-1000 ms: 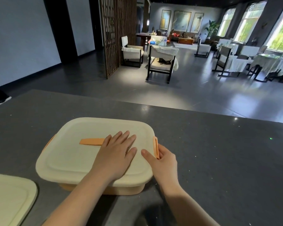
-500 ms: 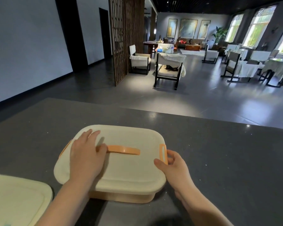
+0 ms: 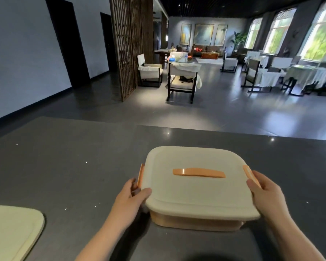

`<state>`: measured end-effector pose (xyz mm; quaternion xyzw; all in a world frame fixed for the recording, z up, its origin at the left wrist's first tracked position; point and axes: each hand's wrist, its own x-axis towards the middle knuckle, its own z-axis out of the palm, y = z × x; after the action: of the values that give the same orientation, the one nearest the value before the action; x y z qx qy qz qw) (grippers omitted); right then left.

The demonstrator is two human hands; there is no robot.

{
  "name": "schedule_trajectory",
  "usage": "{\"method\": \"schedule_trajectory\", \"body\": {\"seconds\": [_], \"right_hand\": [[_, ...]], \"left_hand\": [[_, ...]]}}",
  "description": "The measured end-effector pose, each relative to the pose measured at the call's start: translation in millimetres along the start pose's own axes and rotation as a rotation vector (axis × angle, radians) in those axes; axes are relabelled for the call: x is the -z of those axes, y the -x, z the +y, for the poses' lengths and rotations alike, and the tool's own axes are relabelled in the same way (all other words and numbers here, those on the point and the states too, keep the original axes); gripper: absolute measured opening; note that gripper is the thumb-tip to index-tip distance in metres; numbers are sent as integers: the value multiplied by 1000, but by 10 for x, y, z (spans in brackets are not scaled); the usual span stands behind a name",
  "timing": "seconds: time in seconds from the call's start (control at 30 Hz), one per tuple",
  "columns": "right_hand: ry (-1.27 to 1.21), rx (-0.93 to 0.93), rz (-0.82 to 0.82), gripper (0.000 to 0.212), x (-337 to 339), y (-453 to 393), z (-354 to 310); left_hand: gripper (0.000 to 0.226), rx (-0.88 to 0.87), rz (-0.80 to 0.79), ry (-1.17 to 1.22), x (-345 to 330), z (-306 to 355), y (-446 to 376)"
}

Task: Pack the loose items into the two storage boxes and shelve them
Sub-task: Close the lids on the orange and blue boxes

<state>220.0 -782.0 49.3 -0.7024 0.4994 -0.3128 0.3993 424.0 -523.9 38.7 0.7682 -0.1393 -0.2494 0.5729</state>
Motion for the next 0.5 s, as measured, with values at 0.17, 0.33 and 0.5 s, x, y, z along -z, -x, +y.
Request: {"method": "schedule_trajectory", "body": {"seconds": [0.17,0.33,0.5], "right_hand": [[721,162,117,48,358,-88,-7],[712,435,-227,55,-91,185,-216],[774,506,-362,66,-219,215,-219]], "left_hand": [[39,15,-61,160,-719,216,83],[42,-87,213,269,-1014,259,133],[52,-161,236,145,-972,251,127]]}}
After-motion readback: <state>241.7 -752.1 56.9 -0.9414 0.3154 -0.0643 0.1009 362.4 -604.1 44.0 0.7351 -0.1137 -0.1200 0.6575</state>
